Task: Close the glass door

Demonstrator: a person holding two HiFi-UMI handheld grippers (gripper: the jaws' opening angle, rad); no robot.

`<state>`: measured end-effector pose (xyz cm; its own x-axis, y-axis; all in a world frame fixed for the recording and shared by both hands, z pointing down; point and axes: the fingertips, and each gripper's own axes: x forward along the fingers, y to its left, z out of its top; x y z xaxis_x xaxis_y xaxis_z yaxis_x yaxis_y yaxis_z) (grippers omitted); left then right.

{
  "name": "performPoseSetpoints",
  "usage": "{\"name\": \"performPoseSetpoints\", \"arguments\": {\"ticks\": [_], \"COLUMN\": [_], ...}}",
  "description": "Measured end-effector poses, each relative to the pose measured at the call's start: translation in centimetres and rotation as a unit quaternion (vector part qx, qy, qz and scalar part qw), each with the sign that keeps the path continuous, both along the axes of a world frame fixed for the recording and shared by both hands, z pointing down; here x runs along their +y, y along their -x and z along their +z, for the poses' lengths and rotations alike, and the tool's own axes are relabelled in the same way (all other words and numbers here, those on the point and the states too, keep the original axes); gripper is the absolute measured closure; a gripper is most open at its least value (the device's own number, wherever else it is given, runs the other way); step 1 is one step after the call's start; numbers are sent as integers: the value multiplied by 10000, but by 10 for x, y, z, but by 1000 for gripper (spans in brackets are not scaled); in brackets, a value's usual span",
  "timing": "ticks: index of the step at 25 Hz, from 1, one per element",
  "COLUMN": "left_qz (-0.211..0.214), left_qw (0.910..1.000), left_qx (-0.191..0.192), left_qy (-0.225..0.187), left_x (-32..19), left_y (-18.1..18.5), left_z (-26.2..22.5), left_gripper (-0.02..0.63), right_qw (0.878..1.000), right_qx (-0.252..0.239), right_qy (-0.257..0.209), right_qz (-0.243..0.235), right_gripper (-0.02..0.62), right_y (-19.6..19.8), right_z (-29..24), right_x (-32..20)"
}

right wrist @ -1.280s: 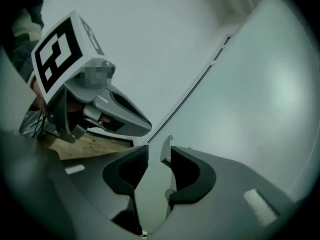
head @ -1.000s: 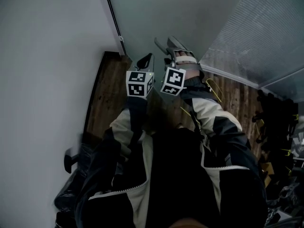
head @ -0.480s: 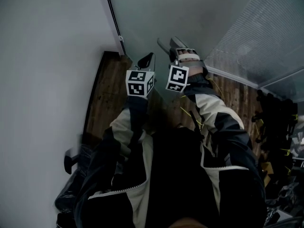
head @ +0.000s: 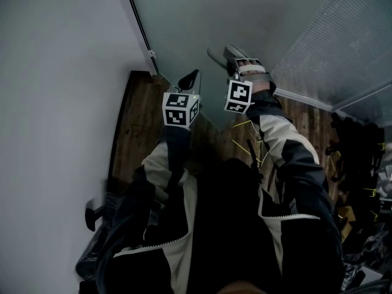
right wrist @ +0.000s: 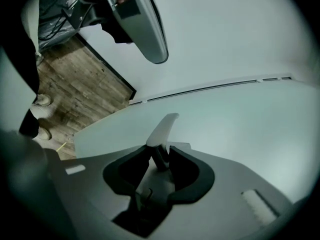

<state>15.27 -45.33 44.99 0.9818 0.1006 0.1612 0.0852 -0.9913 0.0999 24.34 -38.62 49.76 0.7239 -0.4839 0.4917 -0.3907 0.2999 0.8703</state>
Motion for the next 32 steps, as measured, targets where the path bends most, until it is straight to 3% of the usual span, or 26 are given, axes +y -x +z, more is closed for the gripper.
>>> {"name": "performPoseSetpoints", "arguments": {"ticks": [6,14,21,32], "left_qz": [186,324,191,-299], "left_qw": [9998,9993,9996,9992], "left_qx": [-65,-73,-57,-88], "left_qy": [-56,-142,-182,-235], "left_x": [14,45,70,61], "left_y": [-43,-138,-219,-295], "left_z": [3,-3,-11,-17], "left_gripper": [601,601,601,601], "right_qw": [9997,9995,9978,9945], "right_qx": [148,274,457,790], "right_qy": [170,172,451,616], "right_qz": [107,51,-183,-323], "right_gripper": [459,457,457,463], "right_y": [-52,-131,-217,-344], "right_z": [1,-2,4,8], "right_x": [19,41,56,49]}}
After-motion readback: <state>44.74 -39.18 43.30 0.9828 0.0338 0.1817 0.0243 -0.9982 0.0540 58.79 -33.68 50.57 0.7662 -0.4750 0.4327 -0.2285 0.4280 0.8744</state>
